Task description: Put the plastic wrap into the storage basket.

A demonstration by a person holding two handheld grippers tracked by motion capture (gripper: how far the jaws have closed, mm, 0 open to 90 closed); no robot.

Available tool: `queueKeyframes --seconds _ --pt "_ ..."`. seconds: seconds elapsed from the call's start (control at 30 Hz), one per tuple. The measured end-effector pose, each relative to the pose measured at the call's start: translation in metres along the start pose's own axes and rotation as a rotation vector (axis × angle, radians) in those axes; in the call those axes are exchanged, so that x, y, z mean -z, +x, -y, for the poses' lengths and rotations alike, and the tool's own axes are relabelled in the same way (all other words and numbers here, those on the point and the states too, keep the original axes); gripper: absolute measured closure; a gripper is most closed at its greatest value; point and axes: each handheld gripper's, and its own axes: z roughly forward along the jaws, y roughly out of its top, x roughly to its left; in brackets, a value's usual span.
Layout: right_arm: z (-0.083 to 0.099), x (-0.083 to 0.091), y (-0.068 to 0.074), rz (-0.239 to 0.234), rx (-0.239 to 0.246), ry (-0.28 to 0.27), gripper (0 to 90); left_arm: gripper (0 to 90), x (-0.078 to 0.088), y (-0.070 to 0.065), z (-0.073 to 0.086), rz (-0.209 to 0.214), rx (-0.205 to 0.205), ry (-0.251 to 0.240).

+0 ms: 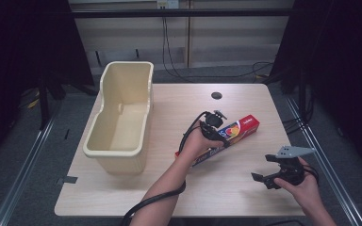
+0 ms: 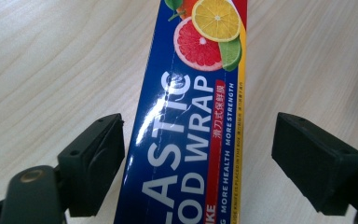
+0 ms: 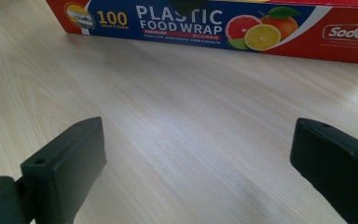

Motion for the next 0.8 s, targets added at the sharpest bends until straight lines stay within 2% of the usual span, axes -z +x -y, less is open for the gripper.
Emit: queueKeyframes --seconds 0.2,0.43,0.47,0.57,0.63,0.67,0.77,0.8 --pt "-0.0005 0.0003 0.0 0.003 0.005 -0.002 3.5 21.6 -0.0057 -0.0015 -0.0029 -0.011 -0.006 0.012" --pt "-0.0008 0.0004 -0.0001 0.0 0.004 -0.005 3.5 32.2 -0.0088 0.0031 -0.0033 -0.019 -0.013 0.029" --pt "-0.0008 0.0004 -0.0001 0.0 0.004 -0.005 3.5 32.2 -0.0082 0.0042 -0.0041 -0.02 -0.024 0.044" --pt "-0.0011 0.0003 -0.0003 0.002 0.004 -0.007 3.5 34.3 -0.0094 0.0051 -0.0043 -0.012 -0.026 0.04" --pt "-0.001 -0.0002 -0.0002 -0.002 0.006 -0.006 3.5 35.6 -0.0097 0.0036 -0.0046 -0.022 -0.024 0.034" --pt "-0.0011 -0.0004 0.0 -0.003 0.007 -0.006 3.5 36.8 -0.0086 0.0036 -0.0058 -0.021 -0.038 0.049" --pt "-0.0012 -0.0003 0.0001 -0.004 0.006 -0.004 3.5 37.9 -0.0073 0.0006 -0.0087 -0.033 -0.041 0.09" --pt "-0.0012 0.0 0.0001 -0.004 0.002 -0.005 3.5 38.5 -0.006 0.0002 -0.01 -0.031 -0.047 0.117"
